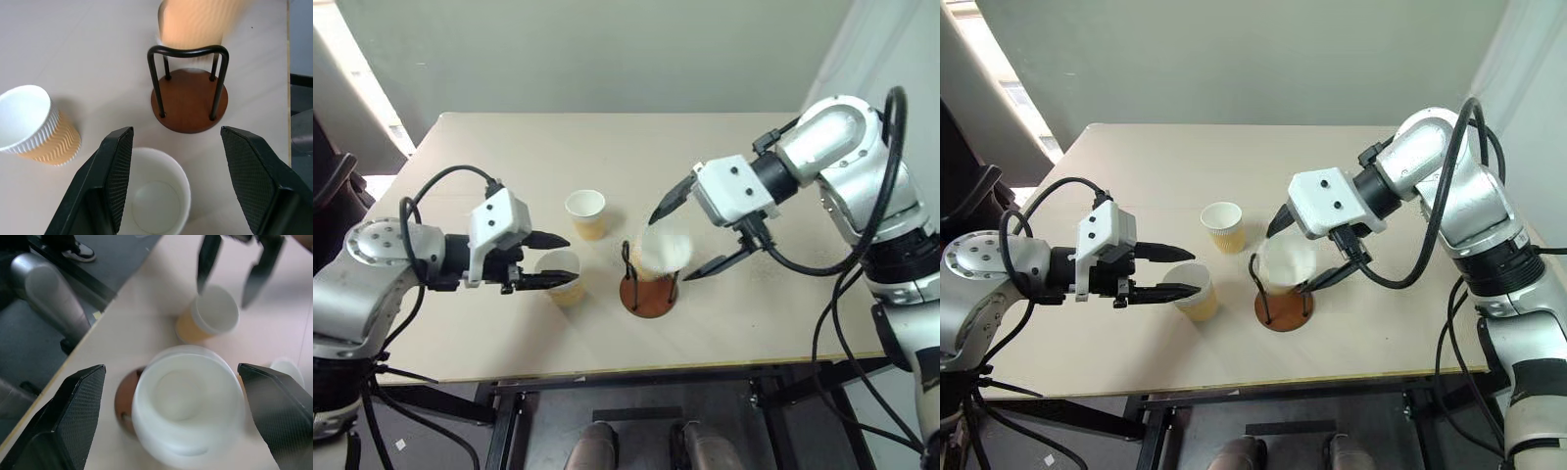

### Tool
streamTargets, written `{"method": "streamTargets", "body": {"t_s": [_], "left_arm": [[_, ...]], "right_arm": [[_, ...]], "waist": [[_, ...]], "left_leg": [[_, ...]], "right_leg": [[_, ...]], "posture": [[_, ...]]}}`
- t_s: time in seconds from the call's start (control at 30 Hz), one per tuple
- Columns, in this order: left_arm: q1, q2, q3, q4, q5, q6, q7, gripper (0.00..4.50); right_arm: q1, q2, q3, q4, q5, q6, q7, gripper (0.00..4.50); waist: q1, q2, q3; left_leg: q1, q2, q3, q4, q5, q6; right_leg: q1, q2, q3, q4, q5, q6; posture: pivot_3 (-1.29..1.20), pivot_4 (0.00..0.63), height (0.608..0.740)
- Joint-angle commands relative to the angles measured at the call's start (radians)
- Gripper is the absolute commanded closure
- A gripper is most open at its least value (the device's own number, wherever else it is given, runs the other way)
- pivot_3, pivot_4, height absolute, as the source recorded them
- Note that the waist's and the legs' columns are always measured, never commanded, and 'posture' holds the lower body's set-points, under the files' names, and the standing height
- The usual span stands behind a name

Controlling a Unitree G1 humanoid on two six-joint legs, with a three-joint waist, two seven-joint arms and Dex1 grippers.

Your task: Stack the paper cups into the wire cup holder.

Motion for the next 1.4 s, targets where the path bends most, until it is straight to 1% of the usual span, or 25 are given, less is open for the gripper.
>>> {"method": "streamTargets", "body": {"t_s": [0.03, 0.23, 0.33, 0.4, 0.47, 0.5, 0.53, 0.6, 0.63, 0.67, 0.73, 0.8, 0.93, 1.07, 1.23, 1.33, 1.4], "left_arm": [[-0.020, -0.001, 0.000, -0.005, 0.011, -0.019, -0.004, 1.44], [-0.007, 0.007, 0.016, -0.014, 0.009, -0.014, -0.010, 1.44], [0.004, 0.024, 0.030, -0.006, 0.017, -0.020, -0.016, 1.44], [-0.006, 0.043, 0.037, 0.033, 0.039, -0.039, -0.022, 1.44], [-0.024, 0.067, 0.032, 0.082, 0.063, -0.063, -0.036, 1.44], [-0.035, 0.081, 0.023, 0.104, 0.076, -0.077, -0.052, 1.44], [-0.056, 0.096, 0.005, 0.139, 0.098, -0.102, -0.074, 1.44], [-0.125, 0.102, -0.044, 0.238, 0.143, -0.153, -0.123, 1.44], [-0.163, 0.092, -0.074, 0.291, 0.166, -0.176, -0.147, 1.44], [-0.198, 0.079, -0.111, 0.341, 0.195, -0.202, -0.171, 1.44], [-0.253, 0.050, -0.187, 0.429, 0.254, -0.245, -0.218, 1.44], [-0.299, 0.021, -0.239, 0.511, 0.303, -0.277, -0.248, 1.44], [-0.368, -0.028, -0.330, 0.668, 0.421, -0.356, -0.279, 1.44], [-0.419, -0.089, -0.345, 0.756, 0.445, -0.371, -0.295, 1.44], [-0.431, -0.132, -0.344, 0.763, 0.467, -0.381, -0.316, 1.44], [-0.432, -0.128, -0.326, 0.745, 0.444, -0.376, -0.363, 2.06], [-0.432, -0.124, -0.316, 0.738, 0.435, -0.365, -0.381, 2.73]], "right_arm": [[-0.006, 0.033, 0.006, -0.012, -0.029, -0.009, -0.012, 0.01], [-0.011, 0.083, 0.001, 0.045, -0.089, -0.037, -0.056, 0.01], [-0.032, 0.054, -0.038, 0.099, -0.081, -0.031, -0.031, 0.01], [-0.027, 0.019, -0.081, 0.120, -0.040, 0.014, -0.009, 0.01], [-0.012, -0.001, -0.116, 0.137, -0.012, 0.065, -0.019, 0.01], [-0.001, 0.004, -0.136, 0.140, 0.011, 0.107, -0.041, 0.01], [0.013, 0.031, -0.173, 0.140, 0.045, 0.165, -0.096, 0.01], [0.041, 0.124, -0.245, 0.125, 0.094, 0.269, -0.251, 0.01], [0.056, 0.162, -0.266, 0.106, 0.114, 0.329, -0.309, 0.01], [0.079, 0.182, -0.268, 0.074, 0.125, 0.357, -0.331, 0.01], [0.133, 0.189, -0.242, 0.008, 0.118, 0.361, -0.337, 0.01], [0.154, 0.197, -0.230, -0.020, 0.115, 0.369, -0.357, 0.01], [0.170, 0.208, -0.225, -0.044, 0.126, 0.391, -0.391, 0.01], [0.183, 0.210, -0.224, -0.060, 0.140, 0.413, -0.414, 0.01], [0.209, 0.198, -0.211, -0.069, 0.122, 0.405, -0.433, 0.01], [0.209, 0.195, -0.209, -0.070, 0.120, 0.404, -0.439, 0.00], [0.208, 0.192, -0.206, -0.067, 0.117, 0.397, -0.440, 0.00]], "waist": [[-0.001, 0.000, 0.000], [-0.003, 0.000, 0.000], [0.000, 0.000, 0.000], [0.002, 0.000, 0.000], [0.004, 0.000, 0.000], [0.003, 0.000, 0.000], [0.003, 0.000, 0.000], [0.001, 0.000, 0.000], [-0.001, 0.000, 0.000], [-0.003, 0.000, 0.000], [-0.002, 0.000, 0.000], [0.001, 0.000, 0.000], [0.002, -0.001, 0.000], [0.002, -0.001, 0.000], [0.003, -0.001, 0.000], [0.003, -0.001, 0.000], [0.003, -0.001, 0.000]], "left_leg": [[0.000, 0.000, 0.000, 0.000, 0.000, 0.000], [0.000, 0.000, 0.000, 0.000, 0.000, 0.000], [0.000, 0.000, 0.000, 0.000, 0.000, 0.000], [-0.001, 0.000, 0.000, 0.000, 0.000, 0.000], [-0.001, 0.000, 0.000, 0.000, 0.000, 0.000], [-0.001, 0.000, 0.000, 0.000, 0.000, 0.000], [-0.001, 0.000, 0.000, 0.000, 0.000, 0.000], [0.000, 0.000, -0.001, 0.000, 0.000, 0.000], [0.001, 0.000, -0.001, 0.000, 0.001, -0.001], [0.002, 0.000, -0.001, -0.001, 0.001, -0.002], [0.003, 0.000, -0.001, -0.003, 0.002, -0.002], [0.003, 0.000, -0.001, -0.004, 0.002, -0.002], [-0.004, 0.000, -0.002, -0.001, 0.002, -0.002], [-0.005, 0.000, -0.002, 0.000, 0.000, -0.001], [-0.005, 0.000, -0.002, 0.000, 0.000, -0.001], [-0.005, 0.000, -0.002, 0.000, 0.000, -0.001], [-0.004, 0.000, -0.002, 0.000, 0.001, -0.001]], "right_leg": [[0.000, 0.000, 0.000, 0.000, 0.000, 0.000], [0.000, 0.000, 0.000, 0.000, 0.000, 0.000], [0.000, 0.000, 0.000, 0.000, 0.000, 0.000], [0.000, -0.001, 0.000, -0.001, 0.000, 0.000], [0.000, -0.001, 0.000, -0.001, 0.000, 0.000], [0.000, -0.001, 0.000, -0.001, 0.000, 0.000], [0.000, 0.000, 0.000, -0.001, 0.000, -0.001], [0.000, 0.000, 0.000, 0.000, 0.000, -0.001], [-0.001, 0.000, 0.000, 0.001, 0.000, -0.001], [0.000, 0.000, 0.001, 0.001, 0.000, -0.001], [0.000, 0.001, 0.001, 0.002, 0.000, -0.002], [0.000, 0.000, 0.001, 0.001, 0.000, -0.002], [-0.004, 0.000, 0.000, 0.000, 0.001, -0.001], [-0.004, 0.000, 0.000, -0.001, 0.002, 0.001], [-0.004, 0.000, -0.001, -0.001, 0.004, 0.005], [-0.004, 0.000, -0.001, -0.001, 0.006, 0.007], [-0.004, 0.000, -0.001, -0.001, 0.006, 0.007]], "posture": [[0.00, 0.150, 0.740], [0.00, 0.150, 0.740], [0.00, 0.150, 0.740], [0.00, 0.150, 0.740], [0.00, 0.150, 0.740], [0.00, 0.150, 0.740], [0.00, 0.150, 0.740], [0.00, 0.150, 0.740], [0.00, 0.150, 0.740], [0.00, 0.150, 0.740], [0.00, 0.150, 0.740], [0.00, 0.150, 0.740], [0.00, 0.150, 0.740], [0.00, 0.150, 0.740], [0.00, 0.150, 0.740], [0.00, 0.150, 0.740], [0.00, 0.150, 0.740]]}}
